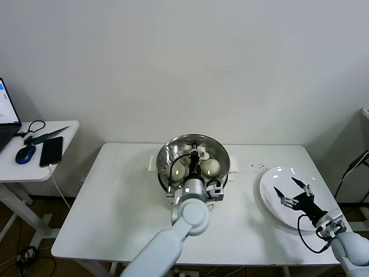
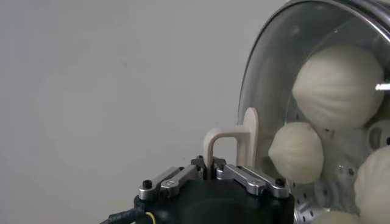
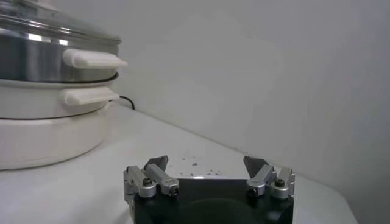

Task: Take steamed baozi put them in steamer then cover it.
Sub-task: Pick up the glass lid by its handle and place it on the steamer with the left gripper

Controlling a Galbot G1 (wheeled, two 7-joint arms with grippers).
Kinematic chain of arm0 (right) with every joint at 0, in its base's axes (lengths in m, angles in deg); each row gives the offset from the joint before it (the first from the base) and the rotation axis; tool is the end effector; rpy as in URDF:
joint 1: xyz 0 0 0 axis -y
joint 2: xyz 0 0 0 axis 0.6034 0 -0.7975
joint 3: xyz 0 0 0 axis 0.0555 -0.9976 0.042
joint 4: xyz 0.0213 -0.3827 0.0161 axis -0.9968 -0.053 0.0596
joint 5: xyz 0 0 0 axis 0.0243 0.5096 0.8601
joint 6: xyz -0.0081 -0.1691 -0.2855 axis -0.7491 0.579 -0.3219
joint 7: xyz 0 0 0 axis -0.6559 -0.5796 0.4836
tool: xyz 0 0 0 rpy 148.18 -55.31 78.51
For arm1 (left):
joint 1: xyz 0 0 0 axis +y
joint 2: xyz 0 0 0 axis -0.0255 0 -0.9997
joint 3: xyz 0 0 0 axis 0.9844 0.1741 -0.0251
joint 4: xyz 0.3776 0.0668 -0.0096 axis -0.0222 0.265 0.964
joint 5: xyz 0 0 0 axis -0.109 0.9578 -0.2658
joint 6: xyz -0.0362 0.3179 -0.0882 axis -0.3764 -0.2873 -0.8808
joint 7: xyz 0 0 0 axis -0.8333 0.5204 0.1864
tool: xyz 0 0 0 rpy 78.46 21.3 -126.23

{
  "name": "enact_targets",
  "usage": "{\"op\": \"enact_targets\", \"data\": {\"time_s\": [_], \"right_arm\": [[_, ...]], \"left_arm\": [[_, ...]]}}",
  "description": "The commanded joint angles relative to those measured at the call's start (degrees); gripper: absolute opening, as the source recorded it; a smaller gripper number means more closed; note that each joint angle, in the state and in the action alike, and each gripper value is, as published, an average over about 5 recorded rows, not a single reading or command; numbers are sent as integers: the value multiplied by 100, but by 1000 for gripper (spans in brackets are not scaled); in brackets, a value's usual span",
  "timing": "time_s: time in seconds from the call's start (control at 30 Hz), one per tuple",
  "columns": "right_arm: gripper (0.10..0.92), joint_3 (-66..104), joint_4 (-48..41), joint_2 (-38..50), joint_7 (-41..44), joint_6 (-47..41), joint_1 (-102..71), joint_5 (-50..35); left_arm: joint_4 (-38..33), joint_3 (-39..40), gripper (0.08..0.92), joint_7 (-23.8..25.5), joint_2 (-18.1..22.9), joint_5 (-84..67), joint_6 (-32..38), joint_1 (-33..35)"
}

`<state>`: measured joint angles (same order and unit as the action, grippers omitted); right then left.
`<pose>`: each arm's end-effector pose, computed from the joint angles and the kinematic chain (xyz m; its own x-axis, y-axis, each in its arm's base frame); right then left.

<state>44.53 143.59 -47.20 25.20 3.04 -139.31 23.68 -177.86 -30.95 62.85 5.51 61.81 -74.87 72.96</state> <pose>0.2522 -0.2887 -0.3837 -0.9264 -0.2897 0.2405 -0.3440 0.9110 -0.2273 0.3370 -0.1979 -0.3117 -0.9995 0.0207 0.0224 0.0223 -0.0054 0.9997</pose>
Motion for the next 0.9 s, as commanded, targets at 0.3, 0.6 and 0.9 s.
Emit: {"op": "enact_targets", "data": {"time_s": [0.3, 0.6, 0.9], "right_arm": [[823, 22, 6, -38, 32, 31, -22, 133], [823, 45, 6, -32, 49, 34, -27, 154], [823, 84, -34, -13, 84, 16, -27, 157]], "left_arm": [[167, -55, 150, -349, 63, -270, -280, 63], [79, -23, 150, -93, -8, -312, -280, 30], [-413, -22, 267, 211, -309, -468, -280, -17]]}}
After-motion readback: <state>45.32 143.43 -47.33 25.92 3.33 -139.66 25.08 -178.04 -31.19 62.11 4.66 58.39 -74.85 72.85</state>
